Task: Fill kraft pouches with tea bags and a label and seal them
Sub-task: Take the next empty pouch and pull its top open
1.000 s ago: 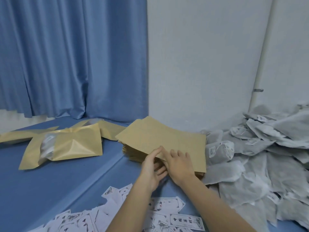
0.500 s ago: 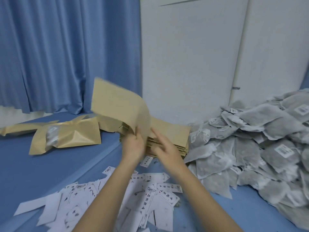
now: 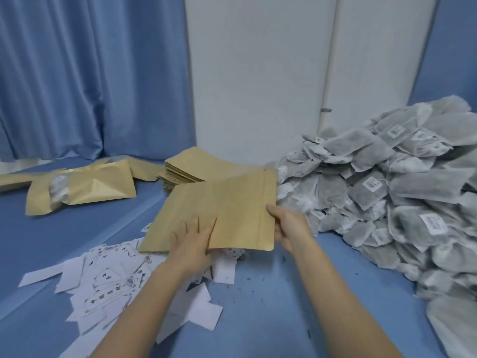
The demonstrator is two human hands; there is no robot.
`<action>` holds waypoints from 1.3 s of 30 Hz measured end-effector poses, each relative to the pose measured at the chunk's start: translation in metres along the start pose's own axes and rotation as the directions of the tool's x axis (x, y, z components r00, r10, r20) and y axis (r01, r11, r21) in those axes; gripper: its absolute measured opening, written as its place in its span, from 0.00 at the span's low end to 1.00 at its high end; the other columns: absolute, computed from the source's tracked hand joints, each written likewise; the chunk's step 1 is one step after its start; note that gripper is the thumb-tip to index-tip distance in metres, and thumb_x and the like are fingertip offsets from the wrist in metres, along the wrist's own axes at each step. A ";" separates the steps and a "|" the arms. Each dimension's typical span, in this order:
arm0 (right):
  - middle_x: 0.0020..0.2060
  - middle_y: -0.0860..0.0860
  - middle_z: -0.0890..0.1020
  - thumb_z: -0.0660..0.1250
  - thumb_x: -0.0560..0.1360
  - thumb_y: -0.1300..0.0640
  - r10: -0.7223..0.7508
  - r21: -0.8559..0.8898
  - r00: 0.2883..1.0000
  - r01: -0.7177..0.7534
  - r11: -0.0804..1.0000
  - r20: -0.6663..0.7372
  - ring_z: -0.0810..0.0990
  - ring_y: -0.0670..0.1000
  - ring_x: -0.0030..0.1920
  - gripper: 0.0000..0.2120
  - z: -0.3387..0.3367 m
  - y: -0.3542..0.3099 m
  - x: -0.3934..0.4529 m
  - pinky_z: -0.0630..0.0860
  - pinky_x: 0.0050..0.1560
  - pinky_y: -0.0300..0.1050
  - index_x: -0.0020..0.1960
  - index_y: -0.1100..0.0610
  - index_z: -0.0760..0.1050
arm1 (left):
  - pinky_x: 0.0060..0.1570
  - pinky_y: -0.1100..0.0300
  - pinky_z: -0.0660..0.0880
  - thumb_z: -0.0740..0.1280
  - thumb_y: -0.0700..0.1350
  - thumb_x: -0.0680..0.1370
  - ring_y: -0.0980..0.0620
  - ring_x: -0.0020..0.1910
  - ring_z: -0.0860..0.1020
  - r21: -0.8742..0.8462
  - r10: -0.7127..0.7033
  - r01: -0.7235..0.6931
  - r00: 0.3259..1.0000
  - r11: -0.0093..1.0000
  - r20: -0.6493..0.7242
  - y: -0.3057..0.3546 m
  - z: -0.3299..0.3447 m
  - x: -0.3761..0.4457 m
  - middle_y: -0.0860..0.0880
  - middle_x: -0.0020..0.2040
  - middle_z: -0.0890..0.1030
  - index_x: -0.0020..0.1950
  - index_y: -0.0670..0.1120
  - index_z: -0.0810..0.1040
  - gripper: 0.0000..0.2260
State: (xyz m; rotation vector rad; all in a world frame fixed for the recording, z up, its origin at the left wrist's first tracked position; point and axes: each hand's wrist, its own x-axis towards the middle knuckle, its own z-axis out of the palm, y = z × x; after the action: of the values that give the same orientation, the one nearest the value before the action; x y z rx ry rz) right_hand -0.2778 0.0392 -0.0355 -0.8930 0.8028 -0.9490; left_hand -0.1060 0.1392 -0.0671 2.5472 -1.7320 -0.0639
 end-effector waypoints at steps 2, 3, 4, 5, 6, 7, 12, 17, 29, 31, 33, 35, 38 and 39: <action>0.37 0.54 0.82 0.65 0.75 0.65 0.051 0.073 0.998 -0.049 0.996 -0.030 0.82 0.48 0.32 0.03 -0.009 0.011 0.000 0.80 0.29 0.39 0.43 0.64 0.76 | 0.73 0.48 0.53 0.70 0.49 0.66 0.47 0.77 0.47 -0.411 0.122 -0.018 0.966 0.911 0.229 0.008 -0.001 -0.006 0.48 0.78 0.45 0.78 0.55 0.39 0.50; 0.34 0.53 0.83 0.66 0.75 0.66 0.069 0.101 0.997 -0.064 0.993 -0.041 0.82 0.48 0.30 0.03 -0.012 0.016 -0.001 0.80 0.29 0.39 0.43 0.64 0.76 | 0.71 0.53 0.58 0.70 0.51 0.62 0.52 0.76 0.51 -0.643 0.217 -0.021 0.949 0.766 0.227 0.016 -0.004 -0.009 0.53 0.78 0.50 0.78 0.56 0.43 0.51; 0.31 0.53 0.83 0.66 0.74 0.67 0.083 0.126 0.995 -0.076 0.989 -0.048 0.82 0.48 0.29 0.02 -0.013 0.020 -0.002 0.79 0.29 0.40 0.43 0.64 0.76 | 0.67 0.58 0.62 0.70 0.52 0.59 0.57 0.73 0.57 -0.809 0.258 -0.035 0.955 0.587 0.146 0.027 -0.006 -0.011 0.57 0.75 0.56 0.78 0.57 0.48 0.50; 0.28 0.52 0.83 0.66 0.74 0.67 0.094 0.149 0.995 -0.086 0.985 -0.046 0.82 0.47 0.27 0.02 -0.014 0.023 -0.003 0.79 0.29 0.40 0.43 0.64 0.76 | 0.64 0.62 0.63 0.69 0.51 0.60 0.60 0.70 0.61 -0.889 0.213 -0.059 0.976 0.455 0.044 0.040 -0.007 -0.011 0.59 0.73 0.61 0.77 0.57 0.53 0.47; 0.27 0.52 0.83 0.66 0.74 0.66 0.104 0.169 0.994 -0.097 0.981 -0.036 0.81 0.46 0.26 0.02 -0.014 0.026 -0.005 0.79 0.29 0.41 0.43 0.64 0.76 | 0.63 0.62 0.63 0.69 0.50 0.65 0.60 0.68 0.64 -0.916 0.131 -0.086 0.991 0.392 -0.037 0.054 -0.008 -0.009 0.58 0.72 0.64 0.76 0.56 0.58 0.41; 0.27 0.52 0.83 0.67 0.74 0.66 0.113 0.185 0.993 -0.106 0.977 -0.029 0.81 0.46 0.26 0.02 -0.014 0.027 -0.007 0.79 0.30 0.41 0.42 0.63 0.76 | 0.65 0.60 0.63 0.68 0.48 0.70 0.57 0.69 0.65 -0.918 0.060 -0.106 0.994 0.383 -0.090 0.068 -0.008 -0.006 0.55 0.72 0.66 0.76 0.54 0.60 0.35; 0.19 0.48 0.77 0.66 0.73 0.68 0.025 0.168 0.991 -0.002 0.986 -0.131 0.75 0.42 0.19 0.12 -0.012 0.034 -0.012 0.69 0.18 0.31 0.32 0.59 0.75 | 0.62 0.56 0.68 0.63 0.58 0.76 0.47 0.65 0.72 -0.831 -0.182 -0.031 0.971 0.555 -0.157 0.115 -0.004 0.010 0.46 0.65 0.76 0.70 0.47 0.71 0.25; 0.19 0.47 0.76 0.70 0.70 0.66 -0.054 0.024 0.993 0.057 0.998 -0.103 0.71 0.41 0.18 0.10 -0.021 0.040 -0.012 0.64 0.17 0.31 0.32 0.58 0.78 | 0.50 0.57 0.71 0.67 0.59 0.74 0.46 0.54 0.78 -0.824 -0.375 0.041 0.902 0.566 -0.213 0.126 -0.008 0.015 0.48 0.52 0.83 0.54 0.48 0.81 0.17; 0.39 0.58 0.84 0.76 0.60 0.53 0.019 0.100 0.993 -0.031 0.995 0.120 0.82 0.53 0.35 0.13 -0.034 0.036 -0.001 0.79 0.41 0.46 0.40 0.60 0.83 | 0.41 0.45 0.80 0.68 0.52 0.76 0.39 0.39 0.82 -0.997 -0.389 0.017 0.921 0.078 -0.015 0.123 0.000 0.026 0.39 0.39 0.83 0.37 0.38 0.81 0.17; 0.38 0.58 0.84 0.76 0.62 0.54 0.026 0.078 0.994 -0.034 0.996 0.103 0.81 0.53 0.33 0.13 -0.037 0.037 0.001 0.79 0.38 0.44 0.41 0.61 0.83 | 0.34 0.51 0.78 0.69 0.52 0.75 0.42 0.35 0.80 -0.999 -0.371 0.034 0.928 0.039 0.017 0.126 0.006 0.028 0.41 0.35 0.82 0.33 0.41 0.81 0.17; 0.37 0.58 0.84 0.74 0.68 0.55 0.024 0.067 0.995 -0.031 0.997 0.098 0.81 0.52 0.32 0.10 -0.040 0.036 0.000 0.79 0.35 0.43 0.43 0.62 0.83 | 0.31 0.53 0.76 0.70 0.53 0.75 0.45 0.33 0.79 -0.998 -0.360 0.051 0.932 0.021 0.040 0.129 0.009 0.028 0.43 0.33 0.81 0.32 0.42 0.81 0.17; 0.35 0.55 0.84 0.71 0.72 0.57 0.016 0.069 0.996 -0.022 0.997 0.083 0.82 0.49 0.33 0.07 -0.045 0.034 -0.001 0.78 0.33 0.39 0.41 0.61 0.82 | 0.41 0.48 0.78 0.68 0.54 0.76 0.42 0.35 0.79 -0.997 -0.366 0.038 0.931 0.072 0.009 0.131 0.009 0.029 0.41 0.35 0.81 0.37 0.37 0.81 0.20; 0.26 0.44 0.79 0.69 0.74 0.51 -0.184 -0.314 0.982 0.159 0.936 -0.051 0.76 0.43 0.28 0.14 -0.050 0.032 -0.003 0.69 0.28 0.31 0.30 0.52 0.78 | 0.45 0.47 0.77 0.63 0.53 0.79 0.39 0.41 0.79 -0.951 -0.333 -0.044 0.931 0.307 -0.151 0.137 0.009 0.027 0.40 0.34 0.80 0.35 0.37 0.76 0.22; 0.24 0.42 0.77 0.67 0.74 0.48 -0.315 -0.526 0.947 0.237 0.817 -0.062 0.74 0.41 0.27 0.16 -0.052 0.030 -0.004 0.66 0.28 0.30 0.29 0.50 0.77 | 0.41 0.50 0.75 0.61 0.51 0.80 0.40 0.41 0.78 -0.906 -0.286 -0.080 0.934 0.416 -0.213 0.141 0.008 0.025 0.42 0.32 0.78 0.33 0.39 0.74 0.20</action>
State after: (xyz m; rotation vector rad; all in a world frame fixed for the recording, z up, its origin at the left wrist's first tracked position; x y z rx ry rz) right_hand -0.3148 0.0383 -0.0830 -1.4503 1.1018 -1.0837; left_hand -0.2278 0.0642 -0.0643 1.6558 -0.9297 -0.4237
